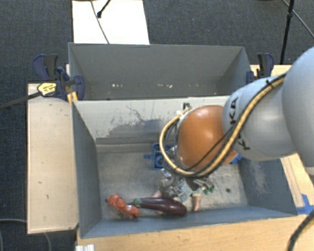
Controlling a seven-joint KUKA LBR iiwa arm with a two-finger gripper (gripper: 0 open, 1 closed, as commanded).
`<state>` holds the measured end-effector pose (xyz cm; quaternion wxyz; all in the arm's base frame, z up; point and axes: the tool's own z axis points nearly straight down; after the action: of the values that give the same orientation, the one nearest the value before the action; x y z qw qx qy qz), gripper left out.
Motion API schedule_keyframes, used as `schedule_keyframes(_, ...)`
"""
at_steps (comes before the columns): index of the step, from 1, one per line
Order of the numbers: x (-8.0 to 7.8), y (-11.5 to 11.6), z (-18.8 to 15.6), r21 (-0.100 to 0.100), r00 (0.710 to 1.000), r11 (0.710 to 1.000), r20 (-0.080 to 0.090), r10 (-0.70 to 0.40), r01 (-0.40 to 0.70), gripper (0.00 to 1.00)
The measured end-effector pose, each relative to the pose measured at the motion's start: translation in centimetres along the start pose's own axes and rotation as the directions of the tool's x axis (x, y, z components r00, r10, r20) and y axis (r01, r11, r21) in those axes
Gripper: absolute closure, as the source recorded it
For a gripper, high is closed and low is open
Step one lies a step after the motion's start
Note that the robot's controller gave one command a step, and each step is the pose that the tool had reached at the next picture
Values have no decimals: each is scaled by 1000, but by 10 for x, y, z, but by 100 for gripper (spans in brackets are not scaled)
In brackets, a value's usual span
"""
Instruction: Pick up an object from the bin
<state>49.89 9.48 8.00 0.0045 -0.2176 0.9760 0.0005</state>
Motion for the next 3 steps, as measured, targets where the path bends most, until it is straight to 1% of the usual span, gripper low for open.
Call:
schedule_keyframes(1,0,0,0,0,1000,1000,0,2,-2,100)
schedule_keyframes(2,4,3,-40,-2,1000,1000,-10,-6,6,100)
schedule_keyframes(3,0,2,-81,0,1000,1000,-3,9,-9,100)
